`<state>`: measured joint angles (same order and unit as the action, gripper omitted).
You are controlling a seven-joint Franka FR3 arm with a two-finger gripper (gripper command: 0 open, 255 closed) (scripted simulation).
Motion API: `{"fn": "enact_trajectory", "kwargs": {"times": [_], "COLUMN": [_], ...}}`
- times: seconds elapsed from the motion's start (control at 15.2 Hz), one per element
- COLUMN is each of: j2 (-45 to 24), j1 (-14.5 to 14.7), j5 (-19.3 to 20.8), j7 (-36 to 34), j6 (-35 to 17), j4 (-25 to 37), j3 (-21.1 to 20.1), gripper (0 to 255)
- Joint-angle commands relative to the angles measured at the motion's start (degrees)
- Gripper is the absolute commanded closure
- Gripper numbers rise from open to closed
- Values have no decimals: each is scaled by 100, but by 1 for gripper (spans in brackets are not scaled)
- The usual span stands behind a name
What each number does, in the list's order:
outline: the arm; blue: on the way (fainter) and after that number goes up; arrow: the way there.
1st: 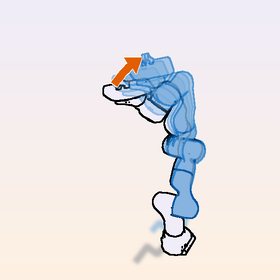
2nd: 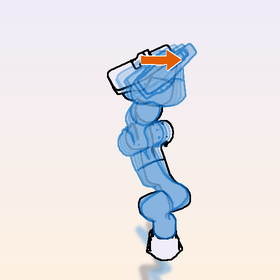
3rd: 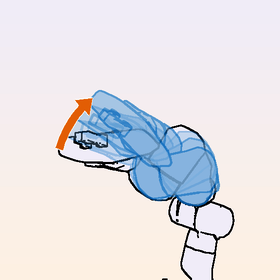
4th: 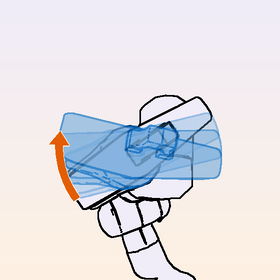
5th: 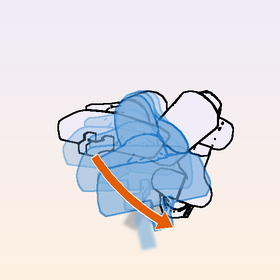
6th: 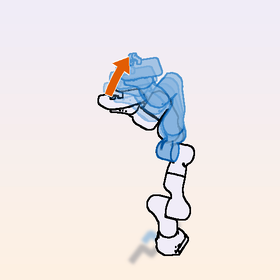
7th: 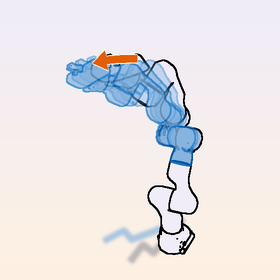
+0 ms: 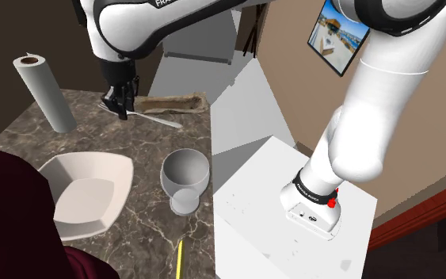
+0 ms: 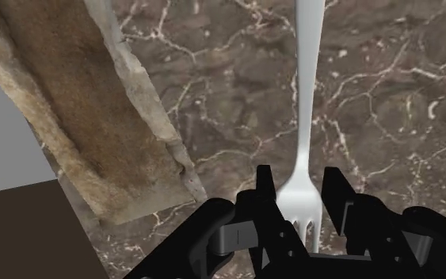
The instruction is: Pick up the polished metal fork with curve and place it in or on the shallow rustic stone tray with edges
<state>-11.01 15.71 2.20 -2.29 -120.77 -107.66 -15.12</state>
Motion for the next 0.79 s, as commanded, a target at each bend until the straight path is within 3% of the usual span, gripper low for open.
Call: {"fn": "enact_trajectory", "kwargs": {"times": [0.0,0.4,0.73], "j2": [73,184,473], "j1": [-10,-16,-412], "j5": [-25,-61,-206], "j7": [20,41,744], "j6": [130,488,448], "j4": [57,309,-16], "j3": [-2,-9,252], "gripper": [255,255,255]}}
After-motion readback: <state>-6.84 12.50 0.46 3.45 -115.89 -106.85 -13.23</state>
